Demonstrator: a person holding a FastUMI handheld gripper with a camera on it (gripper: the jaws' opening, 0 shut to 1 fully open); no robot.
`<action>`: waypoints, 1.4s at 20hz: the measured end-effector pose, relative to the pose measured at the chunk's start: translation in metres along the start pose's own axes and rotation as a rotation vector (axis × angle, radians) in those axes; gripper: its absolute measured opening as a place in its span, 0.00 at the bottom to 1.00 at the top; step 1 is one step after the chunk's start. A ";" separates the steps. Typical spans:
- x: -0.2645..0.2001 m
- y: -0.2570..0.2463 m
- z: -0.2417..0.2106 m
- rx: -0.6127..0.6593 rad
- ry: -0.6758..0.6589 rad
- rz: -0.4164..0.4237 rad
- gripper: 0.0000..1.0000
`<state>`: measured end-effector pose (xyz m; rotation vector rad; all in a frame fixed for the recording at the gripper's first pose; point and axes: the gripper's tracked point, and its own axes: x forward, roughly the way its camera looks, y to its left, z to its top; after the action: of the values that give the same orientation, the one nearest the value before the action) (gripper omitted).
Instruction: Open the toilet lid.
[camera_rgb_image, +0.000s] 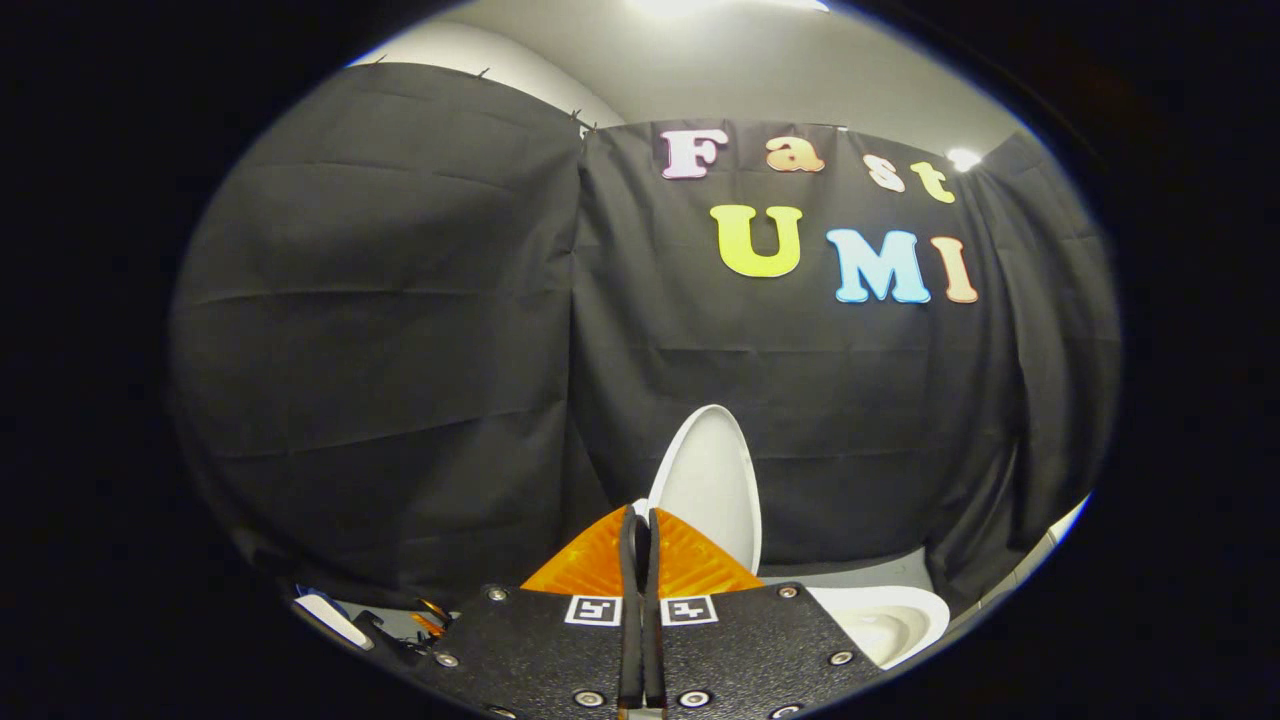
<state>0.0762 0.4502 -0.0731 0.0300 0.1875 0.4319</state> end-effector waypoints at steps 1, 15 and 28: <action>0.003 0.003 -0.001 0.008 0.001 0.005 0.00; -0.046 -0.012 0.046 0.159 -0.126 0.142 0.56; -0.172 -0.228 0.141 0.039 -0.353 -0.105 0.95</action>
<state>0.0437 0.1726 0.0796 0.1329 -0.1492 0.3122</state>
